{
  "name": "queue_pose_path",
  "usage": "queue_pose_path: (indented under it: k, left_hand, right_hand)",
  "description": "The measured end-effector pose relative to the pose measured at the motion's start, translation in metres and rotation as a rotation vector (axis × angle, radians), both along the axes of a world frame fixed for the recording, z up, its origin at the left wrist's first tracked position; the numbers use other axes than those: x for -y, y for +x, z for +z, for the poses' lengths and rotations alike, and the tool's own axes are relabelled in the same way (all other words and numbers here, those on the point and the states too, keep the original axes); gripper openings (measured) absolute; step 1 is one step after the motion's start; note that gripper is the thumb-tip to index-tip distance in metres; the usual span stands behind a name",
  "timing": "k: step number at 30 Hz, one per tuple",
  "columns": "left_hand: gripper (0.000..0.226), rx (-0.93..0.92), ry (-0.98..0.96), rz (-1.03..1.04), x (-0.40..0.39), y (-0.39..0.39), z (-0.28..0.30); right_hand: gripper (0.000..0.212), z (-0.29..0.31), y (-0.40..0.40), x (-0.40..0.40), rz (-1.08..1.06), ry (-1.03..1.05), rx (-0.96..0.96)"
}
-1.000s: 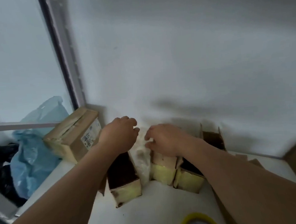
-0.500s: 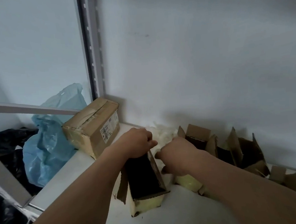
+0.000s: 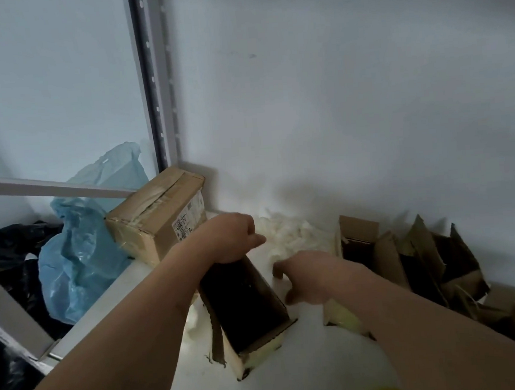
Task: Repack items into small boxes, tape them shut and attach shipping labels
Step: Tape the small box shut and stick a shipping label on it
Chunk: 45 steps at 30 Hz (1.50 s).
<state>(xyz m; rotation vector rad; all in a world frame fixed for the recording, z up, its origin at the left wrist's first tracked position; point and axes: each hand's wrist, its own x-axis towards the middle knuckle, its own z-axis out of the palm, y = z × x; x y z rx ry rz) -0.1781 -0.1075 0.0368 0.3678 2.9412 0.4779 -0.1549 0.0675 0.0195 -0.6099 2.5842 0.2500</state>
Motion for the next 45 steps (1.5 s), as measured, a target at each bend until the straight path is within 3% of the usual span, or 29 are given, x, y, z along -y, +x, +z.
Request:
queue_pose_path:
  k: [5, 11, 17, 23, 29, 35, 41, 44, 45]
  left_hand:
    - [0.033, -0.155, 0.201, 0.112, -0.013, 0.011, 0.028]
    - [0.029, -0.167, 0.465, 0.149, -0.063, 0.051, 0.061]
    - [0.026, -0.125, 0.776, 0.141, -0.152, 0.122, 0.077]
    - [0.027, -0.023, 0.743, 0.022, -0.261, 0.175, 0.06]
    - [0.023, 0.078, 0.727, 0.001, -0.331, 0.196, 0.034]
    - [0.023, 0.119, 0.646, -0.06, -0.366, 0.211, 0.012]
    - [0.035, 0.172, 0.612, -0.084, -0.381, 0.219, 0.0]
    - [0.028, 0.199, 0.55, -0.154, -0.38, 0.222, -0.001]
    - [0.04, 0.201, 0.507, -0.185, -0.38, 0.222, -0.003]
  right_hand:
    - [0.045, 0.049, 0.01, -0.013, -0.047, -0.16, -0.082]
    - [0.033, 0.111, 0.064, -0.073, -0.189, -0.458, -0.193]
    - [0.027, 0.132, 0.166, -0.178, -0.365, -0.603, -0.34]
    - [0.023, 0.117, 0.244, -0.27, -0.583, -0.704, -0.387]
    - [0.025, 0.095, 0.27, -0.33, -0.72, -0.777, -0.44]
    - [0.02, 0.074, 0.276, -0.356, -0.98, -1.121, -0.554]
    - [0.022, 0.055, 0.276, -0.376, -1.015, -0.963, -0.601]
    - [0.023, 0.05, 0.275, -0.376, -0.969, -0.885, -0.548]
    - [0.022, 0.048, 0.274, -0.374, -0.938, -0.852, -0.536]
